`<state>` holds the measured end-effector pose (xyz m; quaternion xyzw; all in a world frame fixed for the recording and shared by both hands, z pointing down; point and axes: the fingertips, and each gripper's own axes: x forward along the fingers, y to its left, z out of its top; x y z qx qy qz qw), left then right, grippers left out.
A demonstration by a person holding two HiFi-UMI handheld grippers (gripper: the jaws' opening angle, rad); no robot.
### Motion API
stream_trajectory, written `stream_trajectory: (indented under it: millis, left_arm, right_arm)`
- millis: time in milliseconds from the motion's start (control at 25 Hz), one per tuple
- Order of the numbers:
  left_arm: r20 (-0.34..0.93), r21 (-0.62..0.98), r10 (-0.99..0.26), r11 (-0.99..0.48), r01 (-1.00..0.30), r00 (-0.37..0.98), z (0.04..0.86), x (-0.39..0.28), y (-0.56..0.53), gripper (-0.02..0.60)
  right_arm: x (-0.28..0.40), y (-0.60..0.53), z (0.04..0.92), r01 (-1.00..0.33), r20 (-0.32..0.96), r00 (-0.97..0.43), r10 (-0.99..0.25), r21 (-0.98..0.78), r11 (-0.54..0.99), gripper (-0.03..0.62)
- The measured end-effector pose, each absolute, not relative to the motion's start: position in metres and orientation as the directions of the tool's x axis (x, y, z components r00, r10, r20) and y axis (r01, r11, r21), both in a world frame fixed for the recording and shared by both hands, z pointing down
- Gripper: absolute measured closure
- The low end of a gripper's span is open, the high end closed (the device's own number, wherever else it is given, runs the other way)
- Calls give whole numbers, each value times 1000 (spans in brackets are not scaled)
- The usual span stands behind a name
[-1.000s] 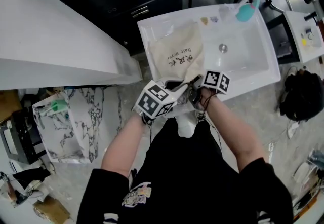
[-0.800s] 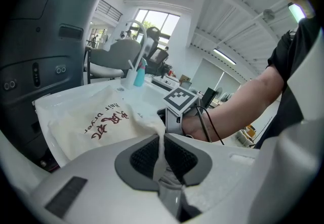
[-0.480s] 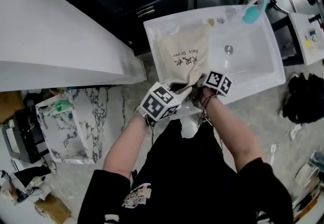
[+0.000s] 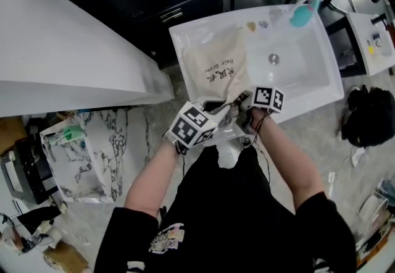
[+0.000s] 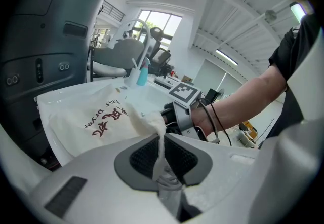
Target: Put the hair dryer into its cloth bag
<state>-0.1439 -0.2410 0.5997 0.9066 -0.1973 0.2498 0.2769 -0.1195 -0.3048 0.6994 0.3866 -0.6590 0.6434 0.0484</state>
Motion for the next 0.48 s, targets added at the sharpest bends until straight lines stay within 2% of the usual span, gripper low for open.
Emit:
stream_trajectory:
  millis: [160, 320, 480]
  left_arm:
    - [593, 359, -216, -792, -494, 776, 604, -140, -237, 548]
    - [634, 290, -211, -827, -482, 744, 607, -136, -233, 547]
    - [660, 256, -205, -843, -474, 723, 613, -133, -229, 546]
  right_arm:
    - [-107, -295, 689, -605, 576, -696, -430, -792, -83, 355]
    - [-102, -281, 678, -576, 559, -724, -404, -812, -90, 368]
    - [-89, -273, 668, -620, 570, -719, -399, -785, -4, 385]
